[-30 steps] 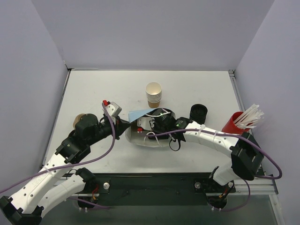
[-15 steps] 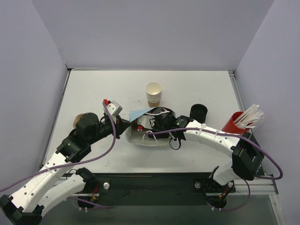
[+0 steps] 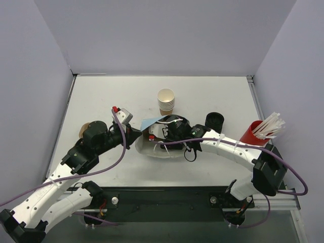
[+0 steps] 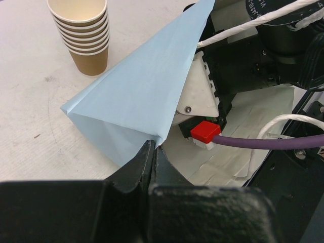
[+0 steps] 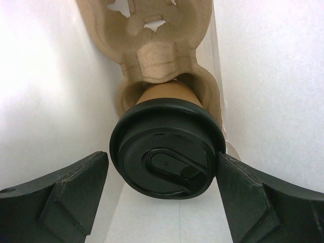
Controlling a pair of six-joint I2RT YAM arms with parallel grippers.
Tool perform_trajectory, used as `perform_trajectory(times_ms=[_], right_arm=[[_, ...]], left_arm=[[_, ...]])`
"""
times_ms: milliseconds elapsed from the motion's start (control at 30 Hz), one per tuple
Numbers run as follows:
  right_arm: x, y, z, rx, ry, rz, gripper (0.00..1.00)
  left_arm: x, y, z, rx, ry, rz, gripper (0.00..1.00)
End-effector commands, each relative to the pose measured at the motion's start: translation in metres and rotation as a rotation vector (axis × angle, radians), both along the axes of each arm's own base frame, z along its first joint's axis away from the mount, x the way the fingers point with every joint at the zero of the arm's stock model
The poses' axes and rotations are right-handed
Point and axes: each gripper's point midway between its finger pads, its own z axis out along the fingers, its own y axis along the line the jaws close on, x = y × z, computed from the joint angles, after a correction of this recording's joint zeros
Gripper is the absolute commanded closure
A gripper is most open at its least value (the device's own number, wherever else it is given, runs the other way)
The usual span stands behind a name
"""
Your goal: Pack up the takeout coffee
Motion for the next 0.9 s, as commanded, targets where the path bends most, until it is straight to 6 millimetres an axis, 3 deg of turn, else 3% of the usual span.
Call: perform_trajectory(times_ms=[0, 400, 867], right_arm=[[0.009, -0.008, 0.034, 0.071, -0.06, -0.071, 0.11], [0.001, -0.008, 0.041, 0.082, -0.048, -0.044, 0.17], [-0.01, -0.002, 0.043, 0.115, -0.009, 0.005, 0.05]], left_arm=[[0.002, 0.002, 0.016, 0.001, -0.022, 0.014, 1.0], [0.007, 0.006, 0.021, 0.028, 0.002, 0.049, 1.0], [0.007, 0.01, 0.021, 0.054, 0.013, 0.063, 1.0]])
